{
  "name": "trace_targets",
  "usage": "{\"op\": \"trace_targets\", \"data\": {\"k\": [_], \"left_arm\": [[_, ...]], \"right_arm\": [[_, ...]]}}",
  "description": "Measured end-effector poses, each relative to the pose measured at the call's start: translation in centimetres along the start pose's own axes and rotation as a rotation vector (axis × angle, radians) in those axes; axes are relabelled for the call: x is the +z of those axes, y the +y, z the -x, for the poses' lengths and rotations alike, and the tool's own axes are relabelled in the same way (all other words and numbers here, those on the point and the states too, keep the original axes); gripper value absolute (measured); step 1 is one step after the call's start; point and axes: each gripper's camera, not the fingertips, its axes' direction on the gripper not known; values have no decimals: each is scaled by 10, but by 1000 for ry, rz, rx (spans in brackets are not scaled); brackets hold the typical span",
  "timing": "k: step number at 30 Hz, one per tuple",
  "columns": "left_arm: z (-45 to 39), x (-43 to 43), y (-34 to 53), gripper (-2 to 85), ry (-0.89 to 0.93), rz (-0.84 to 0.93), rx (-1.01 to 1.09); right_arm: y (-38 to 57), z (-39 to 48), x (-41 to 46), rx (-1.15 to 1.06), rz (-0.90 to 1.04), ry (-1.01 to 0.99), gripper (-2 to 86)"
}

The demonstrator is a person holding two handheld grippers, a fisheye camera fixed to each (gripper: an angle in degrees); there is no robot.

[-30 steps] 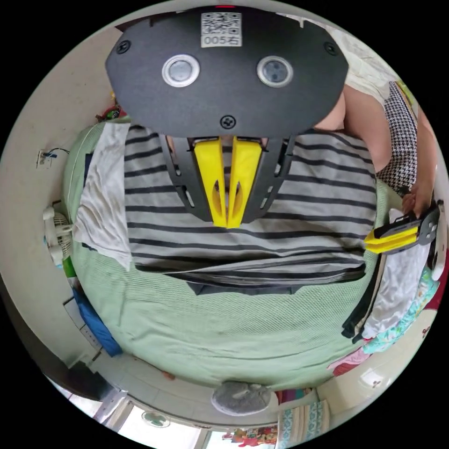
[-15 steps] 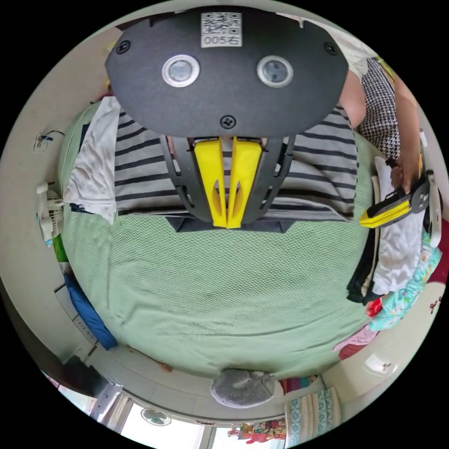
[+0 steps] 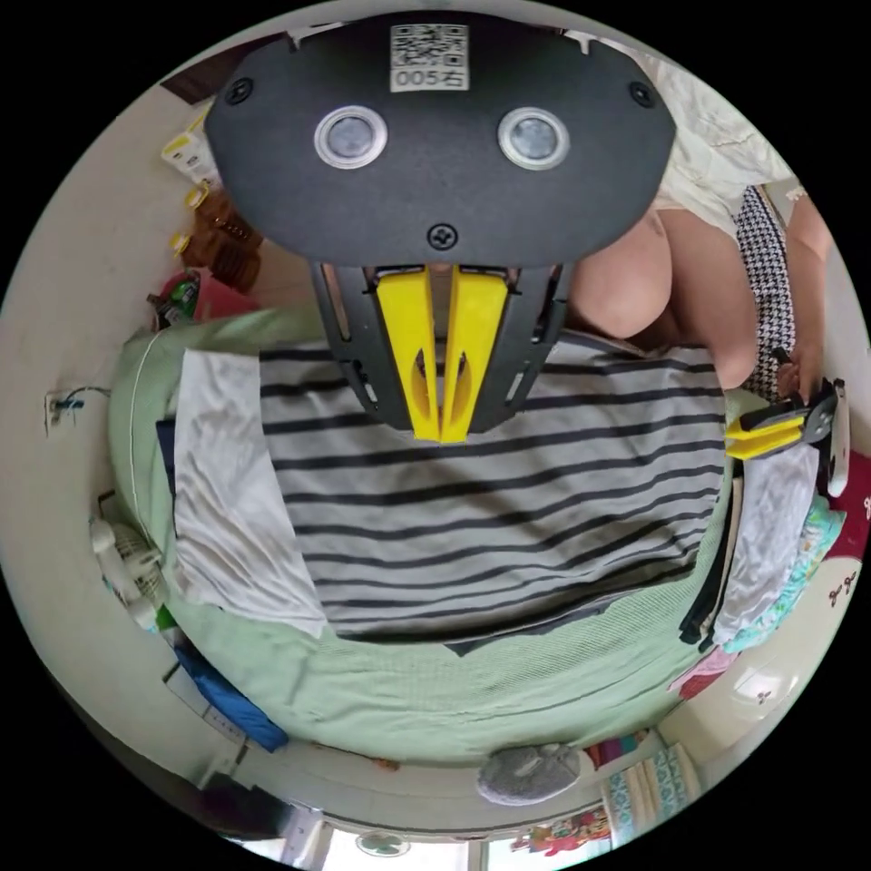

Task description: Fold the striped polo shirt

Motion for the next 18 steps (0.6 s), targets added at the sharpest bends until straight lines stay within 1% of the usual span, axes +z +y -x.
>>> {"op": "trace_targets", "data": {"k": [3, 5, 7, 10, 12, 15, 18], "left_arm": [[-17, 24, 2, 158, -11, 64, -1], [-23, 45, -1, 154, -38, 123, -14], [-31, 54, -3, 112, -130, 131, -29], [-40, 43, -3, 58, -118, 127, 13], [-38, 33, -4, 52, -130, 134, 12], [-20, 10, -3, 48, -138, 93, -62], [0, -12, 2, 43, -224, 32, -160]], "right_arm": [[26, -20, -3, 26, -10, 48, -13], [39, -32, -3, 48, -12, 42, -13], [53, -48, -3, 87, -22, 36, -13], [69, -66, -1, 98, -24, 33, -13], [77, -77, 0, 110, -30, 47, -13], [85, -95, 4, 137, -41, 16, -13], [89, -109, 14, 154, -48, -27, -12]]}}
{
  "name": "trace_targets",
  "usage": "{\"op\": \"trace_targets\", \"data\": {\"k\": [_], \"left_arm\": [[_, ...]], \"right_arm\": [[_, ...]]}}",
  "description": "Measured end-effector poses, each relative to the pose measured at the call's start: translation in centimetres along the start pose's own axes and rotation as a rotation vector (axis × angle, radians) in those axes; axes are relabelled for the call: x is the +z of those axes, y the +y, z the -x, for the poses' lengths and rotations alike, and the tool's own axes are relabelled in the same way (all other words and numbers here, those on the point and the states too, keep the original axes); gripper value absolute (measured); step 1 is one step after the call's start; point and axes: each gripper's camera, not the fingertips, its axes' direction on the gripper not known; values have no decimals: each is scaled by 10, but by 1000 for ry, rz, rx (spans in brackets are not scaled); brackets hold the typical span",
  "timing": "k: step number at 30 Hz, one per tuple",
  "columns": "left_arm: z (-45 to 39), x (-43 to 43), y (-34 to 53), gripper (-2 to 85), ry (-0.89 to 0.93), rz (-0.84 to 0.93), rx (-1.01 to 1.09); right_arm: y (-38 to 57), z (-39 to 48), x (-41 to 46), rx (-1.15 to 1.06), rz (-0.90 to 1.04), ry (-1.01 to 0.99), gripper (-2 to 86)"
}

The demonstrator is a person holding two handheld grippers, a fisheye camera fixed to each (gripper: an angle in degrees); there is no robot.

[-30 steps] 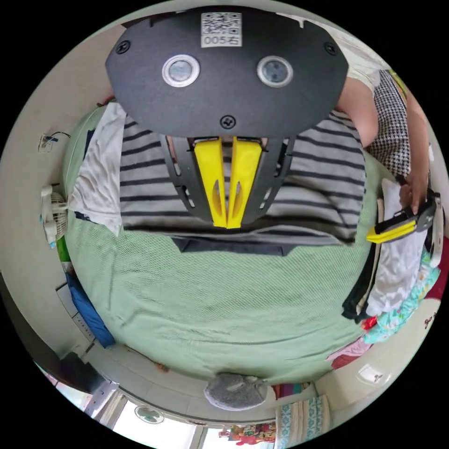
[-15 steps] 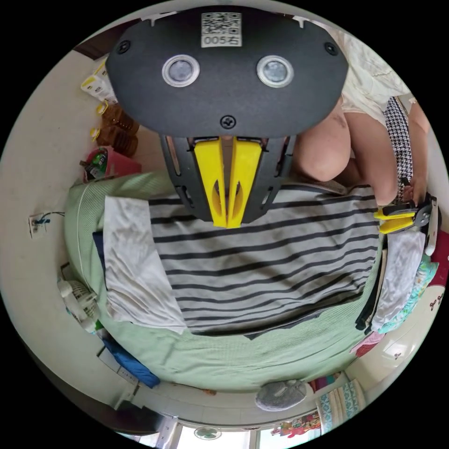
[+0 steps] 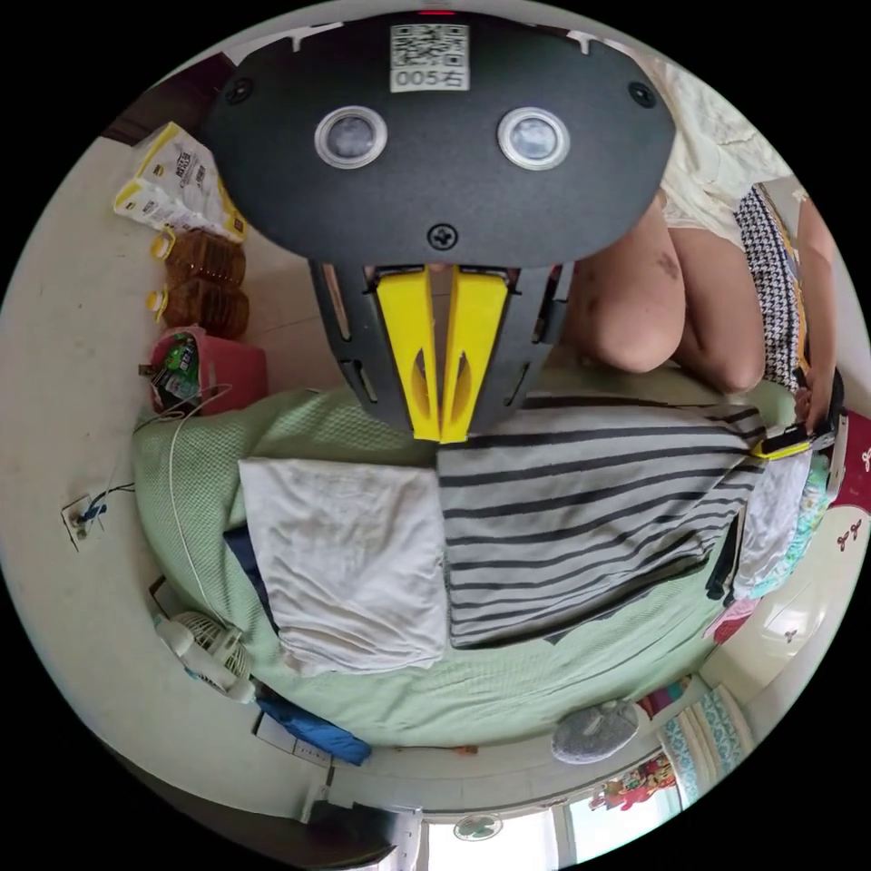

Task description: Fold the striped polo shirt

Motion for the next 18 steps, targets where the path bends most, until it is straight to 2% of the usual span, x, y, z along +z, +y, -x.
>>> {"op": "trace_targets", "data": {"k": [5, 11, 15, 17, 18], "left_arm": [[-2, 1, 15, 69, 17, -22, -39], [-113, -3, 39, 129, -59, -71, 202], [-179, -11, 45, 153, -96, -153, 298], [-193, -11, 46, 158, -55, -172, 316], [-199, -8, 46, 159, 25, -153, 329]], "right_arm": [[-1, -11, 21, -16, 10, -27, -9], [3, -38, 44, -29, 49, -98, 43], [11, -53, 65, -90, 97, -280, 107], [12, -59, 76, -71, 112, -277, 109], [11, -63, 84, -62, 133, -285, 103]]}}
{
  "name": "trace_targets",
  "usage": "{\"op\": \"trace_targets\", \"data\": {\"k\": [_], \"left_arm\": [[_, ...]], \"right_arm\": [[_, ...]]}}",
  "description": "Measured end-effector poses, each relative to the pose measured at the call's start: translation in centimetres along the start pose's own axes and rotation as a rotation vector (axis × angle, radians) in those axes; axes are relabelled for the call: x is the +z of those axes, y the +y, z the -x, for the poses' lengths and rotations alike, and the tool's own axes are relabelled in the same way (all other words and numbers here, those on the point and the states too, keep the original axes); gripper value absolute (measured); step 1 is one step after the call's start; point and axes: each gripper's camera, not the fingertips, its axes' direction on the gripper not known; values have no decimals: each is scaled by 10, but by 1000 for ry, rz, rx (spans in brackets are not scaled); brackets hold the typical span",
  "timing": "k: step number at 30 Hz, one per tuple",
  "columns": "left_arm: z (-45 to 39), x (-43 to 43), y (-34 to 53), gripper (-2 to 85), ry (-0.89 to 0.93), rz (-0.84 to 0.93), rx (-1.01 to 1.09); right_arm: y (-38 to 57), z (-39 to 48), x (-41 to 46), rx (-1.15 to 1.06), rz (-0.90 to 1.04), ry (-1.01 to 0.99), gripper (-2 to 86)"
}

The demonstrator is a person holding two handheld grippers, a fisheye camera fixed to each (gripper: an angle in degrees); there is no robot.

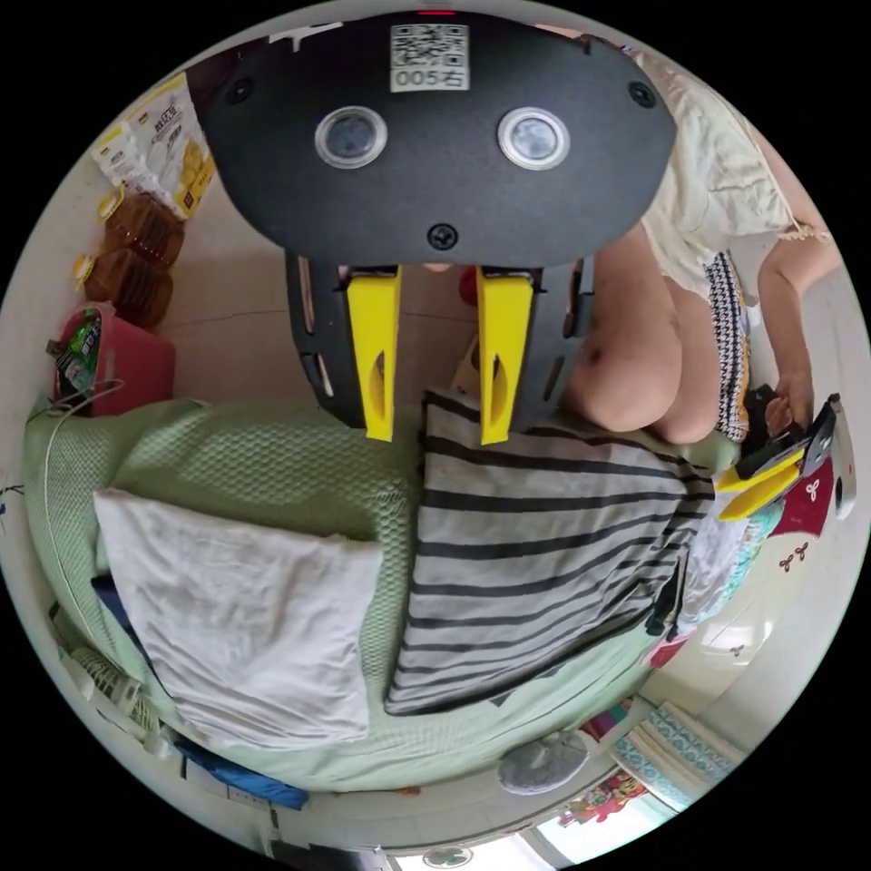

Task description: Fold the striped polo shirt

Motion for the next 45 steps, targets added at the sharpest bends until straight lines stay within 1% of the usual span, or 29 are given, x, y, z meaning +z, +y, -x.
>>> {"op": "trace_targets", "data": {"k": [1, 3, 4, 6, 8, 10, 14, 17, 18, 19, 21, 23, 24, 25, 27, 29, 31, 37, 42, 45], "left_arm": [[-7, 5, -2, 161, 69, 18, 23], [-22, 13, -3, 168, 112, 35, 69], [-34, 18, -3, 172, 130, 45, 97], [-53, 26, -3, 181, 157, 58, 138], [-71, 33, -5, 193, 187, 53, 163], [-94, 43, -10, 210, 219, 37, 173], [-121, 55, -23, 224, 216, 2, 169], [-132, 64, -35, 187, 159, -12, 140], [-130, 67, -38, 139, 143, -17, 102], [-125, 69, -39, 72, 114, -19, 54], [-118, 68, -38, 39, 126, -25, 36], [-109, 66, -32, 31, 158, -31, 28], [-103, 63, -28, 28, 163, -48, 22], [-96, 62, -24, 26, 165, -51, 8], [-86, 60, -19, 23, 182, -56, -8], [-77, 57, -15, 21, 194, -66, -16], [-71, 56, -11, 21, 214, -70, -18], [-66, 55, -5, 22, 212, -67, 14], [-57, 51, 1, 26, 238, -73, 23], [-49, 49, 4, 28, 254, -76, 30]], "right_arm": [[-1, -6, 6, 5, 14, -6, 94], [-4, -13, 12, 7, 28, -20, 62], [-6, -17, 11, 7, 39, -50, 24], [-11, -22, 3, 11, 48, -78, -4], [-17, -23, -11, 16, 60, -100, -12], [-26, -20, -35, 29, 70, -189, -16], [-42, -3, -64, 35, 95, -207, -16], [-53, 14, -74, -14, 123, -172, -15], [-56, 18, -75, -21, 132, -150, -15], [-58, 19, -75, -34, 135, -128, -13], [-60, 17, -78, -71, 123, -95, -8], [-59, 7, -91, -89, 43, -66, 9], [-57, -5, -103, -87, -36, -77, 31], [-56, -23, -114, -33, -104, -66, 52], [-58, -50, -121, 38, -143, -46, 82], [-62, -78, -118, 105, -118, -140, 102], [-71, -106, -105, 183, -96, -278, 116], [-108, -132, -70, 250, -51, -356, 144], [-132, -142, -47, 274, -21, -433, 142], [-139, -145, -37, 282, -15, -435, 138]]}}
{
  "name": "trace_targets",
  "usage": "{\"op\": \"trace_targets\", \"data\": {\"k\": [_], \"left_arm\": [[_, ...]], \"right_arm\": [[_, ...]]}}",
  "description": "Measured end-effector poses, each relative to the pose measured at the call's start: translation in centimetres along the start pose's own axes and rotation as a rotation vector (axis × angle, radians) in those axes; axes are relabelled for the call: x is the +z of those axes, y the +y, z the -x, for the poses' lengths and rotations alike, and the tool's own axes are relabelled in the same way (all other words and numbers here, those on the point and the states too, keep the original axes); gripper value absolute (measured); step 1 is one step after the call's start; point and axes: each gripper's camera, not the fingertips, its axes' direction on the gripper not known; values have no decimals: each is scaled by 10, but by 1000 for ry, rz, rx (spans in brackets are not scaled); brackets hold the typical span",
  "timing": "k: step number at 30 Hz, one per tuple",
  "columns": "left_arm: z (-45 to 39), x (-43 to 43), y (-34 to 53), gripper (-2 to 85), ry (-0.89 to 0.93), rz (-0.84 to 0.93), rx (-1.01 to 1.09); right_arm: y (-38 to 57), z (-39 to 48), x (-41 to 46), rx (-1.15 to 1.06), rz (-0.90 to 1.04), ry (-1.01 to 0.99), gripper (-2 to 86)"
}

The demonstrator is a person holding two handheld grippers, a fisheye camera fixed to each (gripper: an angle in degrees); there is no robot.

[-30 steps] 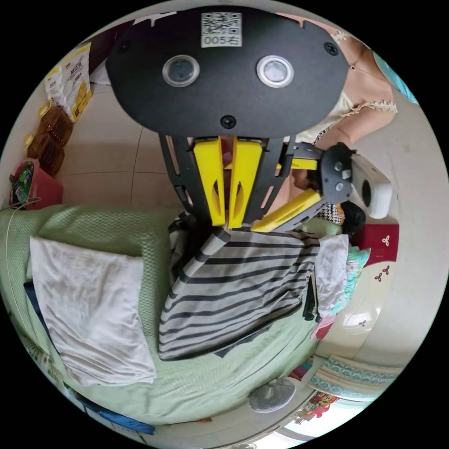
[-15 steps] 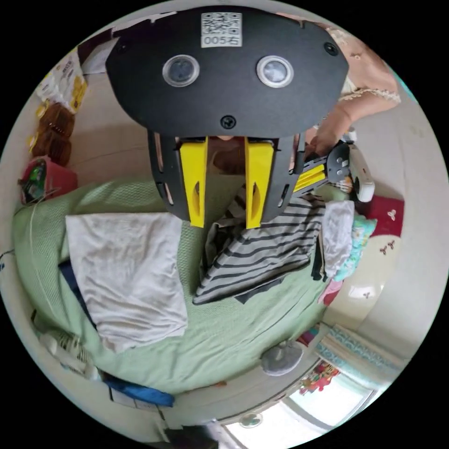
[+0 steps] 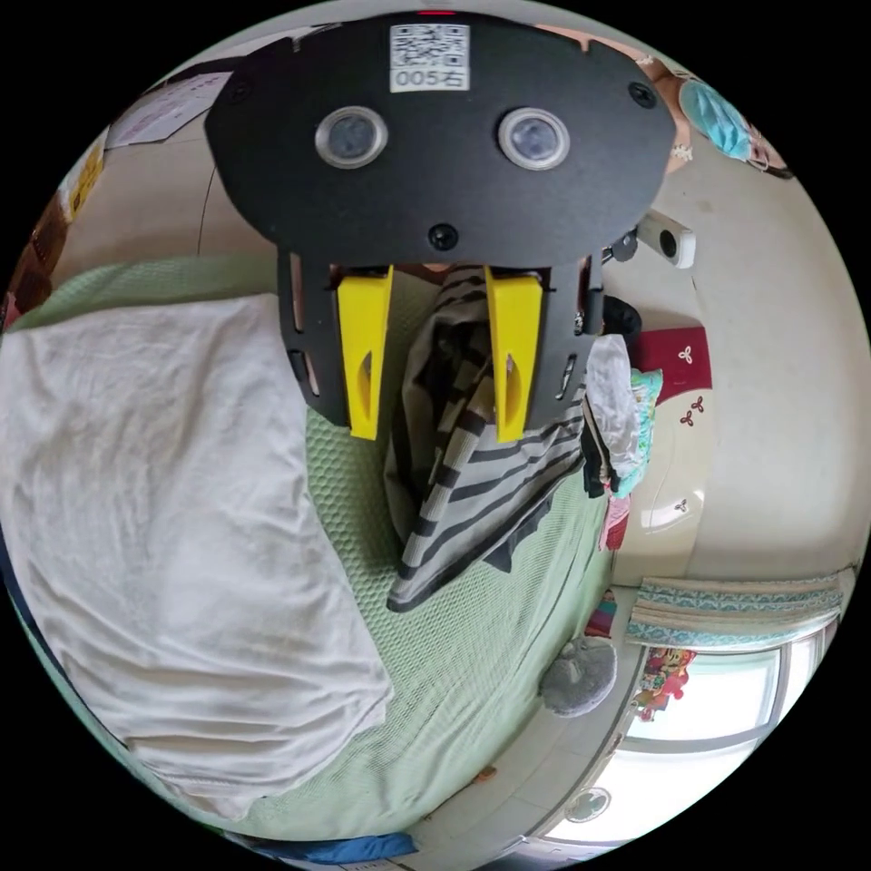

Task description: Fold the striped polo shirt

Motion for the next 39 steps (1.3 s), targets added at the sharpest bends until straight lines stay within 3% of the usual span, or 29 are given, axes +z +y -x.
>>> {"op": "trace_targets", "data": {"k": [11, 19, 26, 32, 39], "left_arm": [[23, -19, 9, 27, 65, -15, 8], [4, -50, -10, 25, 173, -112, 69], [-8, -60, -32, 29, 253, -143, 85], [19, -75, -12, 31, 261, -160, 43], [88, -123, 27, 34, 241, -256, -114]], "right_arm": [[1, -2, 16, 87, -92, -122, 18], [10, 85, -35, -89, -224, 103, -13], [27, 124, -65, -29, -313, 413, -14], [46, 181, -33, -99, -332, 447, -14], [55, 323, 54, -328, -291, 557, -13]]}}
